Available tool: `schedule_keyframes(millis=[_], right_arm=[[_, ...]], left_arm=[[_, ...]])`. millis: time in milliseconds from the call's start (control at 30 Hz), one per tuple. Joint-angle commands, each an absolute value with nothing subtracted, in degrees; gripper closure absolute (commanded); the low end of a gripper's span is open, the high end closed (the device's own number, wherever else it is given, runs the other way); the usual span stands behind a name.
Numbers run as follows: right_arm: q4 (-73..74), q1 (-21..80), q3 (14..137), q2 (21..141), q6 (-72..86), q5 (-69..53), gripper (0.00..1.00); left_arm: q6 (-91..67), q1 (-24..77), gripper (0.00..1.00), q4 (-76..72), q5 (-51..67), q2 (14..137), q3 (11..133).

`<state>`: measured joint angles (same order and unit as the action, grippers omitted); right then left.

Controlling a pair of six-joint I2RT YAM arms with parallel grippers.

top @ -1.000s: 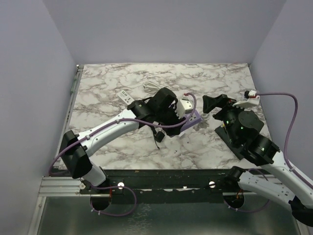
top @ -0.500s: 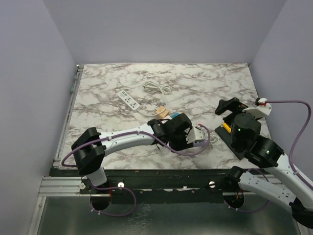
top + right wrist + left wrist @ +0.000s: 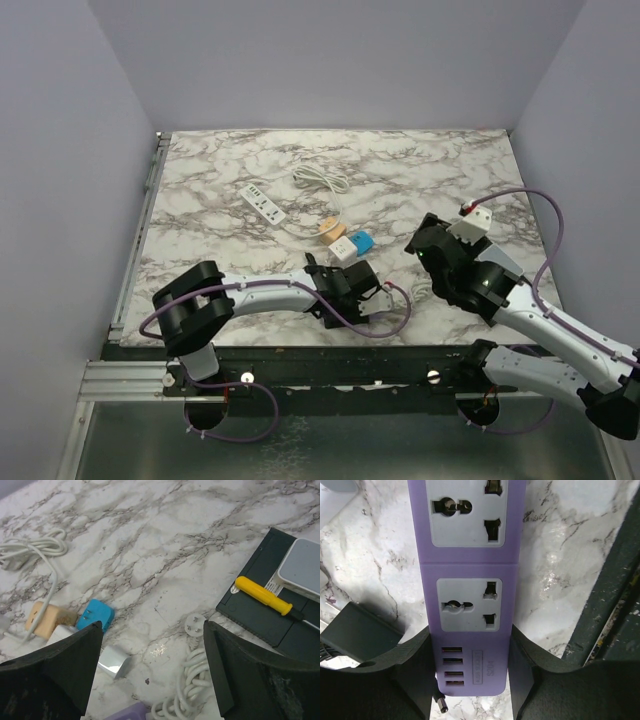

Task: Insert the plug
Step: Place the socket at the center of the board.

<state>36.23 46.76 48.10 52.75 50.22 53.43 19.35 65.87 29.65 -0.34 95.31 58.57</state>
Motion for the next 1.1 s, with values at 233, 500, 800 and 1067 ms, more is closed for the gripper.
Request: schedule_keyframes(millis=[233, 500, 800, 1067], right_arm=[[39.3, 41.9, 44.2, 50.8, 53.7, 49.6, 0.16], [37.2, 39.3, 46.6, 50.3, 48.7, 46.7, 0.13], [32.6, 39.2, 51.7, 52.8, 43.0, 43.9, 0.08], [31.5, 39.2, 55.0, 58.2, 41.7, 42.6, 0.08]], left_arm=[[14.9, 66.3, 1.00, 29.5, -0.9, 106.3, 68.7], [12.4, 66.3, 0.19, 30.1, 3.2, 106.8, 71.0], [14.1, 65.7, 0.01, 39.3, 7.7, 96.1, 74.6], [31.8, 51.6, 0.01, 51.2, 13.2, 87.6, 82.0]])
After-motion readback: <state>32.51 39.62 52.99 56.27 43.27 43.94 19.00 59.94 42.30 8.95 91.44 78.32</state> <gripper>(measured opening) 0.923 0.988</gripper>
